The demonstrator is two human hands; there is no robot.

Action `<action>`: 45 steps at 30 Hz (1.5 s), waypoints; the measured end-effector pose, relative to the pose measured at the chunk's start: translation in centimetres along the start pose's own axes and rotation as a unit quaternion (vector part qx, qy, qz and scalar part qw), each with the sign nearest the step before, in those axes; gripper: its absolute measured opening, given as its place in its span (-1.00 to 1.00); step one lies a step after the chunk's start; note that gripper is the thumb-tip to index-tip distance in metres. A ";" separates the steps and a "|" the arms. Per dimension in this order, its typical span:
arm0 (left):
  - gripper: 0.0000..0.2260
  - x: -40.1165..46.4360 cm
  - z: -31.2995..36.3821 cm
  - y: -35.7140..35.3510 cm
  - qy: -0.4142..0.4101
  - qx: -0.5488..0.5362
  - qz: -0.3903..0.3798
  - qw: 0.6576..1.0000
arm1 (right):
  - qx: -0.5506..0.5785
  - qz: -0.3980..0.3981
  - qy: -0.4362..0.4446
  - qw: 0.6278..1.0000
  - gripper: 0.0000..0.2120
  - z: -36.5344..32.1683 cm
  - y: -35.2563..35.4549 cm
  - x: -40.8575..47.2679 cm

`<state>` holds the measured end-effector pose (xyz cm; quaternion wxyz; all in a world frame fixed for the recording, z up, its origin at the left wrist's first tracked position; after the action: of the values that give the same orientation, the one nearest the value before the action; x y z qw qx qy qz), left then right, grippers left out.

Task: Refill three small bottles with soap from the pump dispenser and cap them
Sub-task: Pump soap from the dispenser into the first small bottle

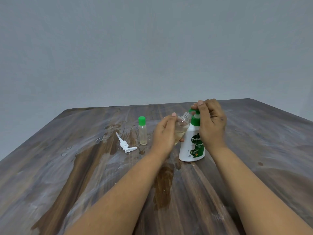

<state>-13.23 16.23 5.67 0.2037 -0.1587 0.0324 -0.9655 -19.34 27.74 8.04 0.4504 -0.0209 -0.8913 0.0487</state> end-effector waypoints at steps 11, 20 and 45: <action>-0.71 0.0 -0.1 0.0 0.000 -0.003 -0.002 1.000 | 0.019 0.014 0.002 1.000 -0.75 0.0 0.1 -0.2; -0.70 0.0 -0.1 0.1 -0.003 0.004 -0.001 1.000 | -0.014 -0.017 -0.008 1.000 -0.70 0.0 0.1 0.0; -0.70 -0.1 0.0 0.1 -0.005 0.001 -0.002 1.000 | 0.035 0.028 -0.037 0.998 -0.73 -0.4 0.2 0.0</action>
<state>-13.12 16.20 5.61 0.2019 -0.1631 0.0300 -0.9653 -19.02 27.93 8.24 0.4163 -0.0283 -0.9040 0.0935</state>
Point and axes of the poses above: each hand's wrist, its own x-axis towards the middle knuckle, its own y-axis out of the back of the hand, z = x × y, the point moved 3 cm from there along x, towards the middle knuckle, and after that the axes turned 3 degrees about x, right-handed, at the moved point
